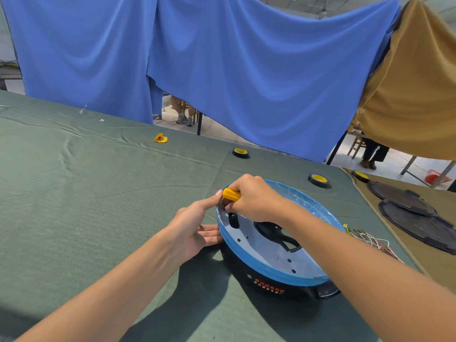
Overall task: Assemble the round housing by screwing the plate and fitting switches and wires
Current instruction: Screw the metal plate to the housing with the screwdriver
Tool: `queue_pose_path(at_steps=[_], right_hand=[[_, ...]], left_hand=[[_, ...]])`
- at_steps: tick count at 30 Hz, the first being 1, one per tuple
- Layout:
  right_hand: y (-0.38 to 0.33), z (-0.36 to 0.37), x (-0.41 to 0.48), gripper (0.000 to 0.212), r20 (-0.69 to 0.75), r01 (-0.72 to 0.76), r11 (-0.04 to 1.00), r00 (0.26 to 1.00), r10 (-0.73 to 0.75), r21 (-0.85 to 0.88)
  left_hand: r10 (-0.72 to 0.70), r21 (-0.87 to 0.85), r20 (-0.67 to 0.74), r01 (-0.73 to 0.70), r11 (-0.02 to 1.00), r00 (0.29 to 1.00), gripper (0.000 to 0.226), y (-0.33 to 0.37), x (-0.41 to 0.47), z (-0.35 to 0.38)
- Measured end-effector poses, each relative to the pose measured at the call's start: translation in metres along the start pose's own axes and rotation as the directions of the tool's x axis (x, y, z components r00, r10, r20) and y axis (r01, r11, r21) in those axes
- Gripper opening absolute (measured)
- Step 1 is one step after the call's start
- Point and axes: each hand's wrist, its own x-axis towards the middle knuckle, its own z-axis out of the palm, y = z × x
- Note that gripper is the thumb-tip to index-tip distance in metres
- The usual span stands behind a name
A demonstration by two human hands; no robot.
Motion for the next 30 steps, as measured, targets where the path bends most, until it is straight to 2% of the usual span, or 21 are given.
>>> queue_pose_path(at_steps=[7, 11, 16, 22, 26, 28, 30], right_hand=[[-0.0006, 0.0021, 0.0023, 0.011, -0.007, 0.018, 0.998, 1.000, -0.018, -0.065], [0.0004, -0.0009, 0.0003, 0.002, 0.007, 0.037, 0.999, 0.999, -0.037, -0.022], [0.0019, 0.0073, -0.0007, 0.013, -0.058, 0.009, 0.997, 0.998, -0.013, -0.074], [0.0017, 0.0010, -0.0020, 0.004, -0.031, 0.063, 0.998, 0.998, -0.063, 0.004], [0.0007, 0.0054, -0.0019, 0.011, -0.044, 0.035, 0.999, 0.998, -0.037, -0.027], [0.0000, 0.0030, -0.0026, 0.013, -0.035, 0.037, 0.999, 0.999, -0.037, 0.004], [-0.0012, -0.0008, -0.0041, 0.011, -0.009, 0.042, 0.998, 0.999, -0.042, 0.050]], left_hand=[[0.019, -0.004, -0.040, -0.019, 1.000, 0.999, 0.052, 0.0001, -0.0026, 0.0019], [0.017, 0.003, -0.016, -0.017, 1.000, 1.000, 0.050, 0.0005, -0.0033, 0.0021], [0.010, -0.010, -0.003, -0.010, 1.000, 1.000, 0.052, 0.0019, -0.0050, 0.0014], [0.007, 0.005, 0.013, -0.007, 1.000, 1.000, 0.052, 0.0002, -0.0040, 0.0010], [0.010, -0.003, 0.012, -0.010, 1.000, 1.000, 0.058, -0.0004, -0.0069, 0.0008], [0.002, -0.012, 0.027, -0.001, 1.000, 1.000, 0.067, -0.0015, -0.0080, -0.0010], [-0.004, -0.024, 0.053, 0.005, 1.000, 0.999, 0.067, -0.0030, -0.0073, -0.0036]])
